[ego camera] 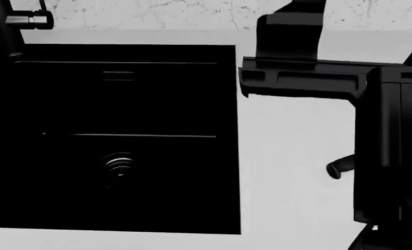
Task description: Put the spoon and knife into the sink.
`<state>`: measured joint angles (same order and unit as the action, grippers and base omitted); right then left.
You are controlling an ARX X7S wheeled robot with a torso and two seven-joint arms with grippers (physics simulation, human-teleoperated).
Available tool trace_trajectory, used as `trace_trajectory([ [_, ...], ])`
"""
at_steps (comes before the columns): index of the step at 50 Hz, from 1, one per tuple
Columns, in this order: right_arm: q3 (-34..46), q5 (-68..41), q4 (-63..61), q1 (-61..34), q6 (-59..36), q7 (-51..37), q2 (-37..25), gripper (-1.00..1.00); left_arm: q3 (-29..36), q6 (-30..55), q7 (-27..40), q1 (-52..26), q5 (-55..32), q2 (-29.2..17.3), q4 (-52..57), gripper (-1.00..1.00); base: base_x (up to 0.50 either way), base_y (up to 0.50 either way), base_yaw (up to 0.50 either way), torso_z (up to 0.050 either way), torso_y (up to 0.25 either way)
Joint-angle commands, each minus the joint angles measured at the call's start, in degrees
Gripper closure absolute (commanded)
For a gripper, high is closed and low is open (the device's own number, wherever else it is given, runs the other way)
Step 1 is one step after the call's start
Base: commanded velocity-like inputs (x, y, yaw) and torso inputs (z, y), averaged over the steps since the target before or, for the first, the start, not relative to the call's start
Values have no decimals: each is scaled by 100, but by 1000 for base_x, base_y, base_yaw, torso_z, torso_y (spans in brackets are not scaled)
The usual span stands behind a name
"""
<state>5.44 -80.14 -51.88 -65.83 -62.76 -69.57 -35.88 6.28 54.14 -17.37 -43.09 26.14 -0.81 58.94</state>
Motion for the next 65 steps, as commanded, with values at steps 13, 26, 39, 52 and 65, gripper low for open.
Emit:
trace_trajectory([
  [13,5600,-1696,386,-2408,5443,-2042,-3275,-100,-325,-321,429,182,-744,-202,-246,-100,0,0,0,0,0],
  [26,12420,-1762,323,-6907,8898,-2042,-2760,-100,-396,-396,557,253,-923,-301,-289,-100,0,0,0,0,0],
  [39,13031,-1936,280,-6909,9569,-2042,-2503,-100,-464,-541,673,354,-1118,-358,-429,-100,0,0,0,0,0],
  [52,13876,-1908,101,-6898,10428,-2040,-2079,-100,-465,-688,813,441,-1262,-420,-531,-100,0,0,0,0,0],
  [65,14139,-1915,164,-6461,10865,-1992,-1831,-100,-483,-767,914,515,-1377,-489,-582,-100,0,0,0,0,0],
])
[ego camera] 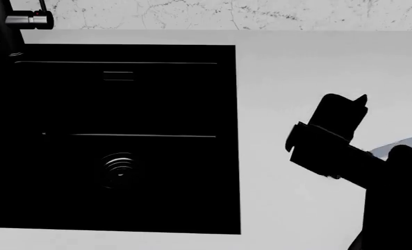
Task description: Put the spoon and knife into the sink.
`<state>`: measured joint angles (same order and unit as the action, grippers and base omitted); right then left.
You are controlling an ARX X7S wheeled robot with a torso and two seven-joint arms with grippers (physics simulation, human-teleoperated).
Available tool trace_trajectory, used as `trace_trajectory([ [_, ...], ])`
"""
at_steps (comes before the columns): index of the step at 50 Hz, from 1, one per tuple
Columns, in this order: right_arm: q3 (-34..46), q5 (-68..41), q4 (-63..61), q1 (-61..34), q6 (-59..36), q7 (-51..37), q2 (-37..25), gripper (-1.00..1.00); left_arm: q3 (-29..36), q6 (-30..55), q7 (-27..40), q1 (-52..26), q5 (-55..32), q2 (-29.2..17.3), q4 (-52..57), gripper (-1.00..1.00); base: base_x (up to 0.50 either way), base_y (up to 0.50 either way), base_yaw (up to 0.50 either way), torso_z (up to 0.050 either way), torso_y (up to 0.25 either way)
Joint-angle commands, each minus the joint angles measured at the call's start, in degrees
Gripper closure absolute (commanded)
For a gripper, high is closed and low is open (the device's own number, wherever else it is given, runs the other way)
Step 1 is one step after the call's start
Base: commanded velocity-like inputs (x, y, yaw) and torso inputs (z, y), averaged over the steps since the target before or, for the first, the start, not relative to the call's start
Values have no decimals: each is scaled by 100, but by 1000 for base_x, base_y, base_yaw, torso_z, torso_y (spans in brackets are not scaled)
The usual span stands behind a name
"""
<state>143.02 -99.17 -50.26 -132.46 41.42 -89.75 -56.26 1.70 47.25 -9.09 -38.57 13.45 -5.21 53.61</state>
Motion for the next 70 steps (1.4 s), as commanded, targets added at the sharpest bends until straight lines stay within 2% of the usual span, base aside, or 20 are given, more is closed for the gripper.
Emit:
trace_trajectory([
  [1,383,-7,-1,232,472,22,216,-100,-20,-98,96,77,-115,-56,-58,-100,0,0,0,0,0],
  [11,447,63,-23,564,702,9,296,-100,-5,-89,149,52,-192,-99,-95,-100,0,0,0,0,0],
  [27,1511,286,79,591,1773,-18,794,-100,7,-272,254,155,-330,-160,-210,-100,0,0,0,0,0],
  [38,1367,180,209,925,1822,-21,698,-100,-50,-339,314,227,-416,-212,-233,-100,0,0,0,0,0],
  [70,709,-503,880,1788,1583,149,981,-100,-206,-657,455,435,-686,-360,-429,-100,0,0,0,0,0],
])
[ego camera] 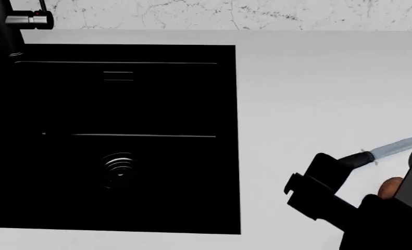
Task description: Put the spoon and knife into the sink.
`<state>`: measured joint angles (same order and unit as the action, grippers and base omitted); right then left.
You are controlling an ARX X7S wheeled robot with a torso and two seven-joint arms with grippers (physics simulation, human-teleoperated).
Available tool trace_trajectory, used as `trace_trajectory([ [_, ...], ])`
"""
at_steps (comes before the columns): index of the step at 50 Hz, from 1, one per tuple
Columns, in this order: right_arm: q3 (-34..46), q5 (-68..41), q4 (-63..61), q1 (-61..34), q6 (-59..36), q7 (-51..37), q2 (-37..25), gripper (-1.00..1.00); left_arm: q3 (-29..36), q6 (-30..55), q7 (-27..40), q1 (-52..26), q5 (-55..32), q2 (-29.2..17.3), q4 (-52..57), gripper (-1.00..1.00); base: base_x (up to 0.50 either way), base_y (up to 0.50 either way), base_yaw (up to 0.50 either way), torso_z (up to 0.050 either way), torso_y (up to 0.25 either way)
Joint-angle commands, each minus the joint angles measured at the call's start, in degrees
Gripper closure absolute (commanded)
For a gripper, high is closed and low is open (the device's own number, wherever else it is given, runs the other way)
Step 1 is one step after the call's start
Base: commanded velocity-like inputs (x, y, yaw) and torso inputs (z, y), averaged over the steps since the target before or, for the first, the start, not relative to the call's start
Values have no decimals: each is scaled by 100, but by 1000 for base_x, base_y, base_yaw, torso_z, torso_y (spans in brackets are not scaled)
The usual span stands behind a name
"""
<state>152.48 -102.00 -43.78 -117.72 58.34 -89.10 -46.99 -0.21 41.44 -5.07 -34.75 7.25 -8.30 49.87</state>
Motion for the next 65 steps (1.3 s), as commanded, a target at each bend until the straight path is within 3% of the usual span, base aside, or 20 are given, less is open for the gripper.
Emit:
trace_trajectory([
  [1,-257,-227,239,331,-118,85,53,-100,-18,-69,55,52,-75,-54,-50,-100,0,0,0,0,0],
  [65,-502,-915,1191,907,-822,118,729,-100,-210,-689,310,403,-543,-264,-485,-100,0,0,0,0,0],
])
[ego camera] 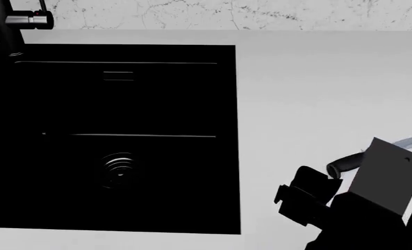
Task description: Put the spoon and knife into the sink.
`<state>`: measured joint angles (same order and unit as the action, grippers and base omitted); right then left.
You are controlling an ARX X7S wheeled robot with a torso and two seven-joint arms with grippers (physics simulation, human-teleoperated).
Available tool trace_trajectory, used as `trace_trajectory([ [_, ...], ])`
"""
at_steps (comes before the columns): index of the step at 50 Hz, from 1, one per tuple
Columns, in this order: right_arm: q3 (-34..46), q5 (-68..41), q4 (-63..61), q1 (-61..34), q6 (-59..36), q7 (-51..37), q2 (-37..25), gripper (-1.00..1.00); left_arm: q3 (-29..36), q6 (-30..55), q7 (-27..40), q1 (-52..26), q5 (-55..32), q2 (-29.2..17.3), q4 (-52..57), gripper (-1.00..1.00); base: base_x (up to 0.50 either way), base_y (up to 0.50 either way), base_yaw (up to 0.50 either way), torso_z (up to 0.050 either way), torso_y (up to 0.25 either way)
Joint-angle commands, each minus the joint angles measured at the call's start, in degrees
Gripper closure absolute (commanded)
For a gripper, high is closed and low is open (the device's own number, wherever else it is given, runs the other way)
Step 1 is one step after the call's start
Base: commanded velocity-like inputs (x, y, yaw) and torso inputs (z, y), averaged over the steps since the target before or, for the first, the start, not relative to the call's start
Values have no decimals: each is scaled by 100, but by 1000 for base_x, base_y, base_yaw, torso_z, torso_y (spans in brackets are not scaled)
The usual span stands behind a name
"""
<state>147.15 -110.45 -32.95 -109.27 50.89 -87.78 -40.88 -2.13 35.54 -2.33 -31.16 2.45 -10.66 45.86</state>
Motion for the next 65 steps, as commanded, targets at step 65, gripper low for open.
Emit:
trace_trajectory([
  [65,-138,-899,1069,824,-602,482,626,-100,-85,-765,251,286,-355,-213,-730,-100,0,0,0,0,0],
])
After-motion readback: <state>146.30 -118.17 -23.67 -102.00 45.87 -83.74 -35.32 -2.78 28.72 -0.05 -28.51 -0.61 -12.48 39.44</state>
